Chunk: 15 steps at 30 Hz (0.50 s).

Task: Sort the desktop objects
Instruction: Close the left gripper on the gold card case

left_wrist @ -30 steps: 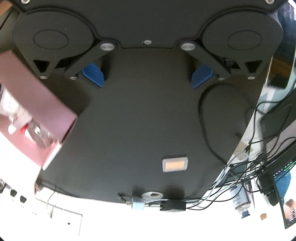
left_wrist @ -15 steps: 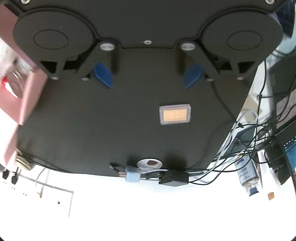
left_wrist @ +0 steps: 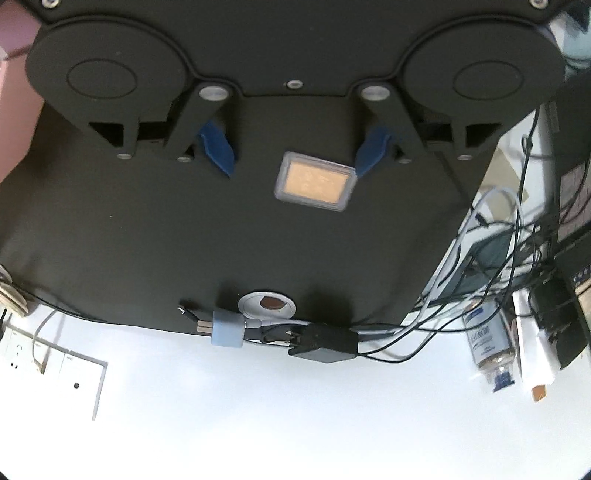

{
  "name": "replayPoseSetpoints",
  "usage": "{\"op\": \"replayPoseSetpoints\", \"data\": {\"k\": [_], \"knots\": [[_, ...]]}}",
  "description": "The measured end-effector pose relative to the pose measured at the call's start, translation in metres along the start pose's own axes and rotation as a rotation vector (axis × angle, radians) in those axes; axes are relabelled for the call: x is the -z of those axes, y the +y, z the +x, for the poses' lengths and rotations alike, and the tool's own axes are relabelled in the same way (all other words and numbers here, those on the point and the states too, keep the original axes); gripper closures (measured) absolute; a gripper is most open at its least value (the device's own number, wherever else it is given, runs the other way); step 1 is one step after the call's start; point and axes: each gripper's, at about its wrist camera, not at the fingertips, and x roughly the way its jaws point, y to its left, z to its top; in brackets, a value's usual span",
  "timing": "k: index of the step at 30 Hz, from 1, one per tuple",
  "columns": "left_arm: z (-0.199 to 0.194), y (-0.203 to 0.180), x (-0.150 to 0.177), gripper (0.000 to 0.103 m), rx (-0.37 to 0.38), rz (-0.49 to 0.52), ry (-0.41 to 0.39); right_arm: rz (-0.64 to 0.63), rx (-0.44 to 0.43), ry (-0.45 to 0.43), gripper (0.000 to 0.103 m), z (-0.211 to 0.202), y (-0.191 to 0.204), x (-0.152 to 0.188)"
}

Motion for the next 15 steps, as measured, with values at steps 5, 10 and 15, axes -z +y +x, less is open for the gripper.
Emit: {"op": "replayPoseSetpoints", "data": {"k": [5,10,15], "knots": [[0.008,0.003,-0.010,0.039,0.017,0.027,0.005,-0.017,-0.002,0.001,0.001,-0.002,0.001,0.000],[0.009,0.001,-0.009,0.050,0.051,0.064,-0.011,0.006,-0.003,-0.003,0.001,-0.001,-0.001,-0.001],[0.004,-0.007,-0.003,0.050,0.102,0.119,-0.012,0.009,0.002,0.000,0.001,0.000,-0.001,0.001]]}}
